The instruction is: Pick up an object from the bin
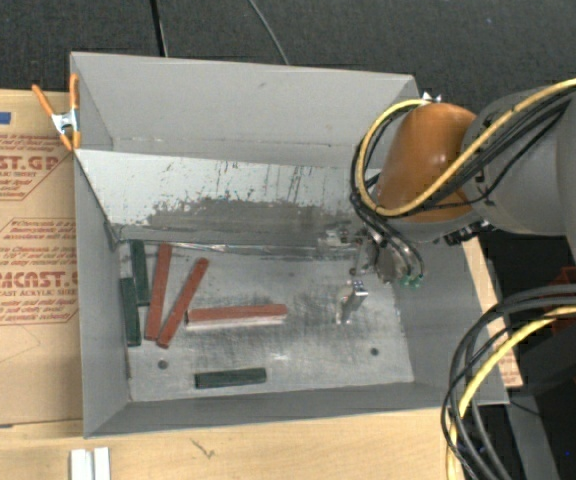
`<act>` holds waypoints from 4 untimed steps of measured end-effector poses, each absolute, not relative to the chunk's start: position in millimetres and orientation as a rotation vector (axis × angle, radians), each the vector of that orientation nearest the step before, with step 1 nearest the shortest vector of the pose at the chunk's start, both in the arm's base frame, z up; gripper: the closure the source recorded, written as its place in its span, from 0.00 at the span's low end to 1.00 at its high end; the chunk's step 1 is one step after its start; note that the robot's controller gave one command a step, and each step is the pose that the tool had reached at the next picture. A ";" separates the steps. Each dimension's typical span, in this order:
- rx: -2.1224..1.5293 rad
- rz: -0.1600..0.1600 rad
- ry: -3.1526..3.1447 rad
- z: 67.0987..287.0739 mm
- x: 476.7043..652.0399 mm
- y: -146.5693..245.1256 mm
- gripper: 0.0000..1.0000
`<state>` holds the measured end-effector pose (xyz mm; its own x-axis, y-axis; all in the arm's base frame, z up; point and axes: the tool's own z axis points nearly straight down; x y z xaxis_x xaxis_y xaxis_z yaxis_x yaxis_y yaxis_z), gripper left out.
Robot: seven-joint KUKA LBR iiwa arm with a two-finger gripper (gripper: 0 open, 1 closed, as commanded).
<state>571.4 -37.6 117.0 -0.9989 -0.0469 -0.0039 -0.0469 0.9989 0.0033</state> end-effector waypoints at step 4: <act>-0.462 0.000 3.104 210.5 590.6 68.0 1.00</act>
Offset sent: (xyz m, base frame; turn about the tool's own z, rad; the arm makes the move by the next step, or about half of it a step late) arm 0.0137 0.0725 -0.0470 -0.2287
